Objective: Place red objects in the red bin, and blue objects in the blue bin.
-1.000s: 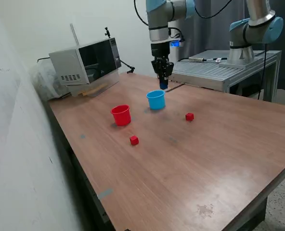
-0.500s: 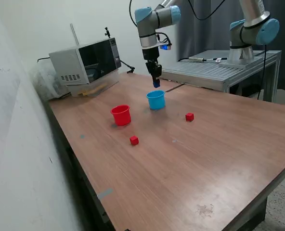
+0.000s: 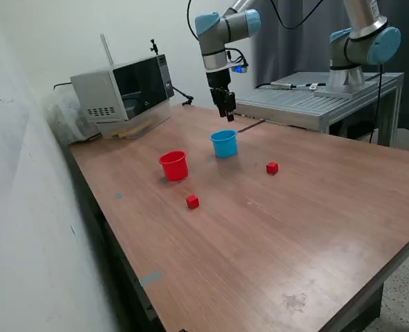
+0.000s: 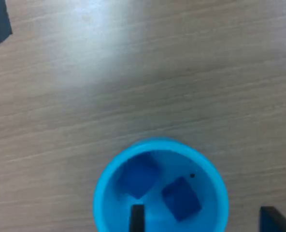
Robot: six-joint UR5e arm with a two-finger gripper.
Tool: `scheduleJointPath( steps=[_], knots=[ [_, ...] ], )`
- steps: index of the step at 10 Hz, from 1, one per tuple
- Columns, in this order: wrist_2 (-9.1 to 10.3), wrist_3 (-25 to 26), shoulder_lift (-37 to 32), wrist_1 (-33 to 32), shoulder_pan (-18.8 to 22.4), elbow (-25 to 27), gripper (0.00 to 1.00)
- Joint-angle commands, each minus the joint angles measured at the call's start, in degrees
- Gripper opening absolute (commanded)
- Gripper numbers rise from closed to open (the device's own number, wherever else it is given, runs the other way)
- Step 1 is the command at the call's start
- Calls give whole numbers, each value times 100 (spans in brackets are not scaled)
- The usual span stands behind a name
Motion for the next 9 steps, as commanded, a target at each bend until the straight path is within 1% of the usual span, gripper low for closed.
scheduleJointPath(
  steps=[1, 2, 3, 4, 5, 7, 8, 9],
  knots=[
    [9, -143, -103, -4, 59, 14, 100],
    [18, -152, -269, 22, 68, 66, 100],
    [26, -161, -488, 49, 251, 128, 100],
    [35, -361, -830, 57, 740, 215, 100],
    [44, -563, -1086, 92, 1102, 277, 100],
    [44, -636, -1377, 285, 1858, 313, 100],
    [44, -636, -1465, 330, 2174, 313, 100],
    [61, -645, -1492, 295, 2265, 313, 100]
  ],
)
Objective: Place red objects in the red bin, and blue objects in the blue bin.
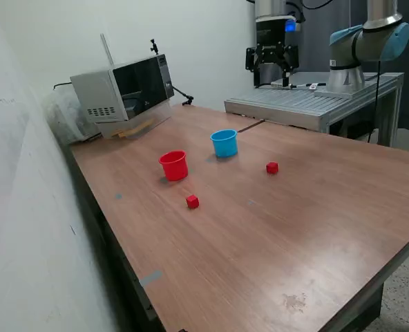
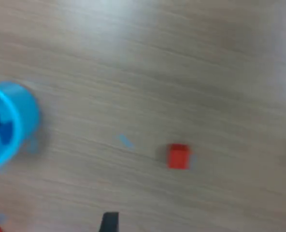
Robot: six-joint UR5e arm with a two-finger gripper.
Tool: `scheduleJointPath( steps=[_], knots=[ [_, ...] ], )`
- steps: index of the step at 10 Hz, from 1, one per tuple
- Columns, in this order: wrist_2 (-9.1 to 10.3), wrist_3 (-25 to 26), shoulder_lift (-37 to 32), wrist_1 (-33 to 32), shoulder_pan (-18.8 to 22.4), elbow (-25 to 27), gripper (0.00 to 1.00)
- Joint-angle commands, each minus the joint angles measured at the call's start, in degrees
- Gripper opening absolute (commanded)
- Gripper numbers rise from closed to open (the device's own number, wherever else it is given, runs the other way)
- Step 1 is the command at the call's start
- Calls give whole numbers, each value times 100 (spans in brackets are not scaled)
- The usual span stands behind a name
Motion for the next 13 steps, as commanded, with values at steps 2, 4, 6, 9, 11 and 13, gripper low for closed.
scheduleJointPath(
  steps=[2, 4, 6, 9, 11, 13],
  knots=[
    [275, -35, 225, -53, 333, -18, 100],
    [277, -44, 849, -622, 324, 8, 100],
    [277, -35, 1517, -1010, 298, -44, 100],
    [277, 53, 2186, -1424, 245, -62, 100],
    [277, 193, 2451, -1548, 219, -89, 100],
    [277, 202, 2574, -1609, 131, -97, 100]
  ],
)
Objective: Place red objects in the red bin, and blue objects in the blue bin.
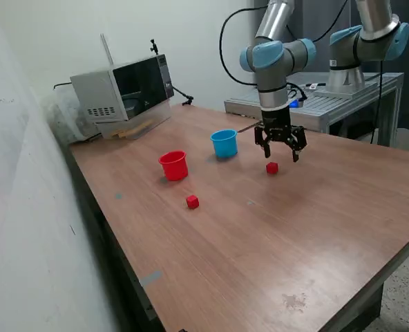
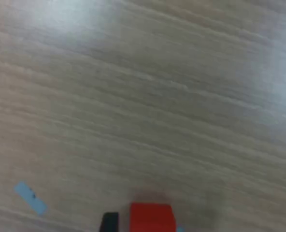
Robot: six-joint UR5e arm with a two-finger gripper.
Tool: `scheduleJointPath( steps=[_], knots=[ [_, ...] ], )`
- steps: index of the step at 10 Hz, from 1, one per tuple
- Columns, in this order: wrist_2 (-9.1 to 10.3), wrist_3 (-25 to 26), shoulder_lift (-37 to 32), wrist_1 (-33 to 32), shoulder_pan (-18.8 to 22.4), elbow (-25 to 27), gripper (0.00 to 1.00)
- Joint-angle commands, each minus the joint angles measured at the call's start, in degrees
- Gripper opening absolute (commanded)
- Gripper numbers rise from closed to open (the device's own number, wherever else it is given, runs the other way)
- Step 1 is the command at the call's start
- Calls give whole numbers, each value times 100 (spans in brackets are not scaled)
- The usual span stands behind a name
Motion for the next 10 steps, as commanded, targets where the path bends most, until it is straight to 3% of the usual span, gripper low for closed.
scheduleJointPath(
  steps=[1, 9, 10],
  knots=[
    [0, 26, 182, -65, -47, -88, 100],
    [-9, 34, 271, -65, -284, -282, 100],
    [-9, 34, 271, -56, -276, -264, 0]
  ],
)
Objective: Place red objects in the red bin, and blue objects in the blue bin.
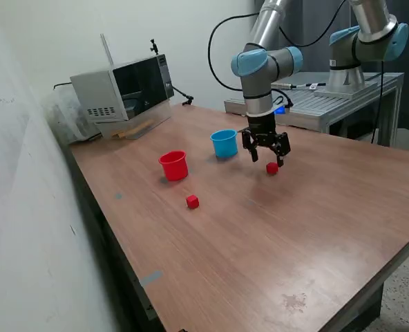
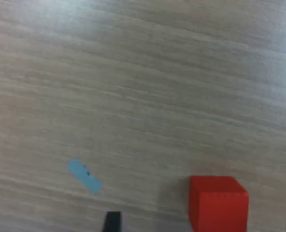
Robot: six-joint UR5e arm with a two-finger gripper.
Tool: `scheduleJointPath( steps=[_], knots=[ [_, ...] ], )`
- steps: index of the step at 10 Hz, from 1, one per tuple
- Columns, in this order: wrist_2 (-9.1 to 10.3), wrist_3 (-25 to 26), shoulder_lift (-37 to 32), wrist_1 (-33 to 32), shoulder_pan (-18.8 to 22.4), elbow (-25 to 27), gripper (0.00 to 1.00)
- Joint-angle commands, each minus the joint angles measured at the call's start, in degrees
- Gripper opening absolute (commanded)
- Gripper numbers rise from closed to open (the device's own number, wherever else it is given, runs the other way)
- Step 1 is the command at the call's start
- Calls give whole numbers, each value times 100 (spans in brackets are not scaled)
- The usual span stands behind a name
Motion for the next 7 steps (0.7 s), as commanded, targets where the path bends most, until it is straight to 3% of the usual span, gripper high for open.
scheduleJointPath(
  steps=[1, 6, 7],
  knots=[
    [9, 0, 6, 7, 5, 34, 0],
    [-26, -17, -55, 86, 49, 70, 0],
    [-52, -18, -334, 190, 92, 52, 0]
  ],
)
